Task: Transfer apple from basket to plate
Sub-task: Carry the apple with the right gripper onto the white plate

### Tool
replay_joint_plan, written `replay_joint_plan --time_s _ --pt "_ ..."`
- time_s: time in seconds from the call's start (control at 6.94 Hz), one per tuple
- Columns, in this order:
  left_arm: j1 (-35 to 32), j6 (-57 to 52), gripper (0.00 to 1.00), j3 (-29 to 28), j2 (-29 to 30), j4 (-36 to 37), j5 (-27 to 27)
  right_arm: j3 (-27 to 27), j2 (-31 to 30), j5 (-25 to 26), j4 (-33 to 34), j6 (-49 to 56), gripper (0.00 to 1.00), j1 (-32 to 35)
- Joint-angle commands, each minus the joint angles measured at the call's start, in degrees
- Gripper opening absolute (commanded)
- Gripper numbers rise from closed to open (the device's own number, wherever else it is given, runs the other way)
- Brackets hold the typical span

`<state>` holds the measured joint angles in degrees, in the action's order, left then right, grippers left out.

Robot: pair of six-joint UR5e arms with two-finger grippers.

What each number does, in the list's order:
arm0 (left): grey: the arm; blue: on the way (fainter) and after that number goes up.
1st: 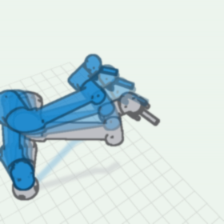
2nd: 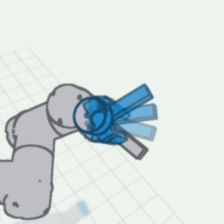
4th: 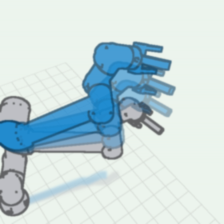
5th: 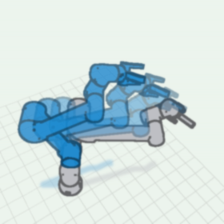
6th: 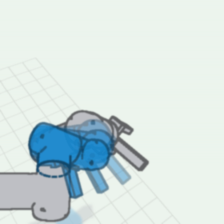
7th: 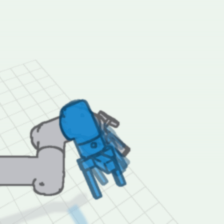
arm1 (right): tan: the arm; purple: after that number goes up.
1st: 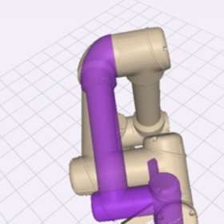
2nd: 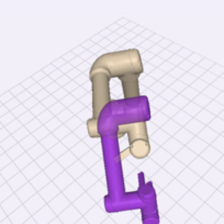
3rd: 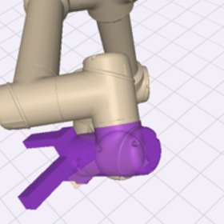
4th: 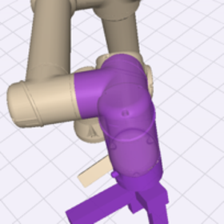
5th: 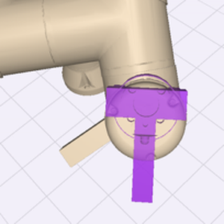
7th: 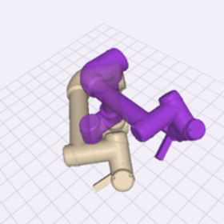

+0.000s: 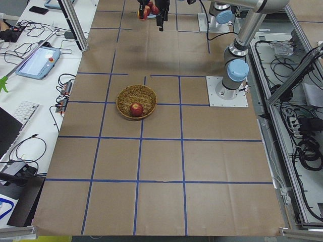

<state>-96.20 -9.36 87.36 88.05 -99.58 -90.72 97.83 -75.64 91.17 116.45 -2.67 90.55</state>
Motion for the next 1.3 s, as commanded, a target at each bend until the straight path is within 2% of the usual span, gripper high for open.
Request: replay_joint_plan --time_s 0.0,0.29,0.43,1.15 --pt "-0.04 0.13 0.99 0.00 0.02 0.00 0.02 4.63 -4.51 -0.46 -0.96 17.54 0.54 -15.42" --pt "-0.04 0.13 0.99 0.00 0.02 0.00 0.02 5.00 -3.21 -0.64 -0.18 28.29 0.54 -24.68" --pt "-0.04 0.22 0.99 0.00 0.02 0.00 0.02 5.61 -1.11 -0.73 0.35 29.64 0.54 -26.11" --pt "-0.04 0.22 0.99 0.00 0.02 0.09 0.10 6.23 3.38 -0.64 3.42 30.36 0.54 -26.13"
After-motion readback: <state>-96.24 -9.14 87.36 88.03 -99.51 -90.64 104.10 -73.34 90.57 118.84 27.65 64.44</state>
